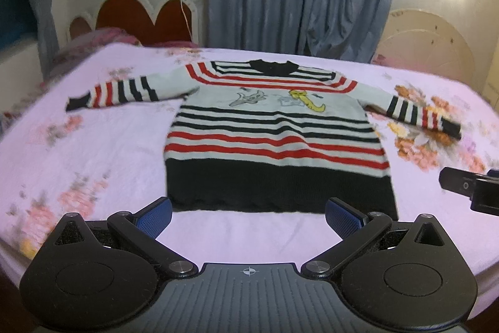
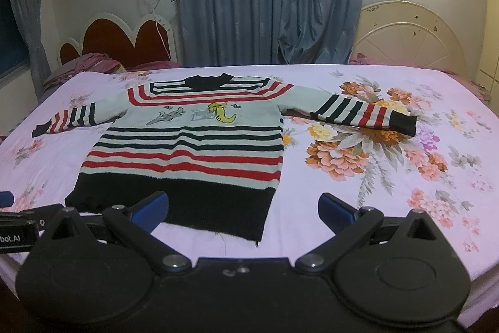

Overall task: Fold small clothes
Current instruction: 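Grasp the black sleeve cuff with the right gripper and lift it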

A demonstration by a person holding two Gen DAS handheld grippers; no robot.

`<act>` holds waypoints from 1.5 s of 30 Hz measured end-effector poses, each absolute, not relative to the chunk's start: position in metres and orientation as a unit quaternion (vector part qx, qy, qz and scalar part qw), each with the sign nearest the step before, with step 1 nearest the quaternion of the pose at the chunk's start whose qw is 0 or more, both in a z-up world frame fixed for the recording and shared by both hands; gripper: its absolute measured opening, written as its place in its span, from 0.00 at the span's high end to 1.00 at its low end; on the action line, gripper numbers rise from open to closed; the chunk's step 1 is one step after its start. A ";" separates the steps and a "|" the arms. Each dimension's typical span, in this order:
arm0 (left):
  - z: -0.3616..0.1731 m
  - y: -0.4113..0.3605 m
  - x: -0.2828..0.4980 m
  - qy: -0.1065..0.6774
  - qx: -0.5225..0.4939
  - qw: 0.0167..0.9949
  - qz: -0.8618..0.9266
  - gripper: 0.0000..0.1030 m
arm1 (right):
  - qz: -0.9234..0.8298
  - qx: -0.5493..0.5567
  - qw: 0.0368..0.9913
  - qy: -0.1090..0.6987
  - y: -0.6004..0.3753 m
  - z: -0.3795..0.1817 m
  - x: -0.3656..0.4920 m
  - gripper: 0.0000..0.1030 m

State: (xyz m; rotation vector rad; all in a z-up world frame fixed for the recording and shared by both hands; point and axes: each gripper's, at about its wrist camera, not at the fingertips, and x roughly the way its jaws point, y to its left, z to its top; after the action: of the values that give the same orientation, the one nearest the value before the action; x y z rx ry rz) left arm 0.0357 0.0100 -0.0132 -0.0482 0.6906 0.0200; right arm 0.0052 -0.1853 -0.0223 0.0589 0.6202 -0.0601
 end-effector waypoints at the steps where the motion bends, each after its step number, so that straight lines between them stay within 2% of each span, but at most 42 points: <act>1: -0.016 0.013 0.042 0.344 -0.035 0.938 0.005 0.00 | -0.032 0.032 0.952 0.303 -0.187 -0.023 0.010 0.01; 6: -0.020 0.016 0.088 0.346 -0.065 0.934 -0.068 0.00 | -0.052 0.044 0.957 0.283 -0.196 -0.019 0.039 0.04; 11: -0.005 0.000 0.149 0.330 -0.074 0.934 -0.115 0.00 | -0.089 0.067 0.954 0.277 -0.218 -0.017 0.081 0.21; 15: -0.002 -0.015 0.190 0.328 -0.051 0.934 -0.132 0.00 | -0.127 0.089 0.955 0.254 -0.246 -0.013 0.105 0.26; 20: -0.024 -0.035 0.245 0.353 -0.029 0.930 -0.098 0.00 | -0.173 0.112 0.944 0.258 -0.295 -0.025 0.136 0.46; 23: -0.037 -0.046 0.267 0.334 -0.056 0.938 -0.066 0.00 | -0.194 0.141 0.933 0.267 -0.341 -0.041 0.158 0.56; 28: -0.057 -0.081 0.311 0.357 -0.070 0.930 -0.053 0.00 | -0.220 0.202 0.912 0.282 -0.423 -0.079 0.201 0.66; 36: -0.074 -0.143 0.370 0.387 -0.045 0.920 -0.036 0.00 | -0.243 0.289 0.881 0.285 -0.507 -0.141 0.256 0.70; 42: -0.074 -0.153 0.395 0.400 -0.043 0.915 -0.021 0.00 | -0.241 0.375 0.861 0.245 -0.534 -0.162 0.260 0.73; 44: -0.076 -0.147 0.404 0.412 -0.041 0.910 -0.018 0.00 | -0.249 0.390 0.854 0.239 -0.541 -0.164 0.262 0.84; 45: -0.076 -0.143 0.406 0.417 -0.036 0.908 -0.013 0.00 | -0.252 0.389 0.853 0.240 -0.543 -0.164 0.265 0.86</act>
State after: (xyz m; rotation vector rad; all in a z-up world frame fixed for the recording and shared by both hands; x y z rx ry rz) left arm 0.4064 -0.1429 -0.0765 -0.0751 0.8597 -0.0268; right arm 0.2650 -0.5429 -0.1640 0.8183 0.5051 -0.5309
